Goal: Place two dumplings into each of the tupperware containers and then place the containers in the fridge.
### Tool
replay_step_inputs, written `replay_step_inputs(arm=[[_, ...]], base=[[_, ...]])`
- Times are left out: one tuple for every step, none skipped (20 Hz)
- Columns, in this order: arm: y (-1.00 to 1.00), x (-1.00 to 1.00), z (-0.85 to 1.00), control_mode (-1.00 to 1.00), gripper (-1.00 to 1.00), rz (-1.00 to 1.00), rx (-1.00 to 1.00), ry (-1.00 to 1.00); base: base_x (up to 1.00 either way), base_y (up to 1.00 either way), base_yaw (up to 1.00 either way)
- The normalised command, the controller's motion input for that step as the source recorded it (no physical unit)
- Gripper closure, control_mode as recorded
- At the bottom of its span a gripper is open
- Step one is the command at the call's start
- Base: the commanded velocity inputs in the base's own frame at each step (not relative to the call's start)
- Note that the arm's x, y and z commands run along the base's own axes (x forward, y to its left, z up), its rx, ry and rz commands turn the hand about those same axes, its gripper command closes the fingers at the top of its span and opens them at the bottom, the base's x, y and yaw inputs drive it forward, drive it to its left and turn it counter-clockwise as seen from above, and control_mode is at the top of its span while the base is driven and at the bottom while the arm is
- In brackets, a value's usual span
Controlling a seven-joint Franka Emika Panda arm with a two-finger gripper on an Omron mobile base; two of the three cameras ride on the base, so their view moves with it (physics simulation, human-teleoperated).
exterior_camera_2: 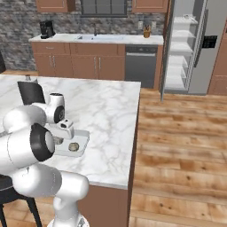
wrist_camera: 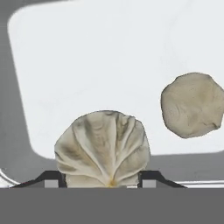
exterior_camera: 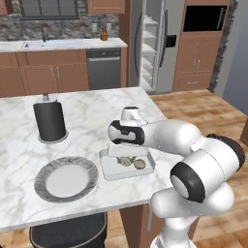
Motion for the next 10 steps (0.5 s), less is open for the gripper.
replay_step_inputs(arm=[[0.14, 0.34, -0.33, -1.0, 1.0, 0.0, 0.0, -0.04], [0.07, 0.36, -0.29, -1.0, 1.0, 0.0, 0.0, -0.04], [0.0, 0.36, -0.26, -1.0, 1.0, 0.0, 0.0, -0.03], [0.0, 0.26, -0.2, -1.0, 1.0, 0.0, 0.0, -0.05], [0.0, 0.29, -0.26, -1.0, 1.0, 0.0, 0.0, -0.01], [0.0, 0.26, -0.35, -1.0, 1.0, 0.0, 0.0, -0.01], [0.0, 0.25, -0.39, -1.0, 1.0, 0.0, 0.0, 0.0], [0.0, 0.28, -0.41, -1.0, 1.0, 0.0, 0.0, 0.0], [0.0, 0.26, -0.35, -1.0, 1.0, 0.0, 0.0, 0.0], [0.0, 0.27, -0.36, -1.0, 1.0, 0.0, 0.0, 0.0]], base=[[0.0, 0.0, 0.0], [0.0, 0.0, 0.0], [0.0, 0.0, 0.0], [0.0, 0.0, 0.0], [0.0, 0.0, 0.0], [0.0, 0.0, 0.0], [0.0, 0.0, 0.0], [0.0, 0.0, 0.0], [0.0, 0.0, 0.0], [0.0, 0.0, 0.0]])
